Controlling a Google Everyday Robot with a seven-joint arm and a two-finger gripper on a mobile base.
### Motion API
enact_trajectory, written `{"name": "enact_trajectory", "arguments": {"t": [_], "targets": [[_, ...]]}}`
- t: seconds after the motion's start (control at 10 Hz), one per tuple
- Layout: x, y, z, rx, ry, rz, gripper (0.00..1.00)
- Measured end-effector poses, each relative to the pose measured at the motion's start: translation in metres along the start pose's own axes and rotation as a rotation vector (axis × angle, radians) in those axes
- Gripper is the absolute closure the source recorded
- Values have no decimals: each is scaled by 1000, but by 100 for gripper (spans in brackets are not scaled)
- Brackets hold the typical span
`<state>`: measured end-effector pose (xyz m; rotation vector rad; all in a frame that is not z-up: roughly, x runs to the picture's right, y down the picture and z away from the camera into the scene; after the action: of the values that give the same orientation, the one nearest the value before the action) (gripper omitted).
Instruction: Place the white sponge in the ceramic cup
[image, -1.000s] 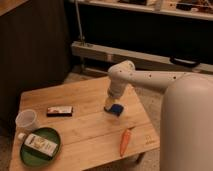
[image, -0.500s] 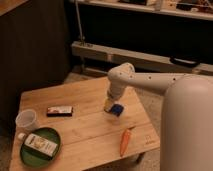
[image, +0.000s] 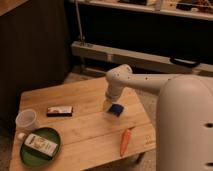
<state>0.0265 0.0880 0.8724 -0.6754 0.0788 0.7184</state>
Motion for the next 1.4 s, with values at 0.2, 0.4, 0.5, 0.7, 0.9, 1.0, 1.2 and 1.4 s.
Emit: {"name": "enact_trajectory", "arguments": {"t": [0.2, 0.4, 0.5, 0.7, 0.9, 1.0, 1.2, 1.4], "targets": [[-5, -8, 7, 4, 1, -4, 35], [-12, -13, 16, 2, 4, -14, 35], [-13, -17, 23, 0, 6, -16, 35], [-22, -24, 37, -3, 4, -24, 35], [-30, -32, 49, -6, 3, -28, 35], [-33, -37, 56, -9, 5, -28, 35], [-37, -42, 62, -9, 2, -29, 35], [-38, -42, 57, -5, 2, -33, 35]]}}
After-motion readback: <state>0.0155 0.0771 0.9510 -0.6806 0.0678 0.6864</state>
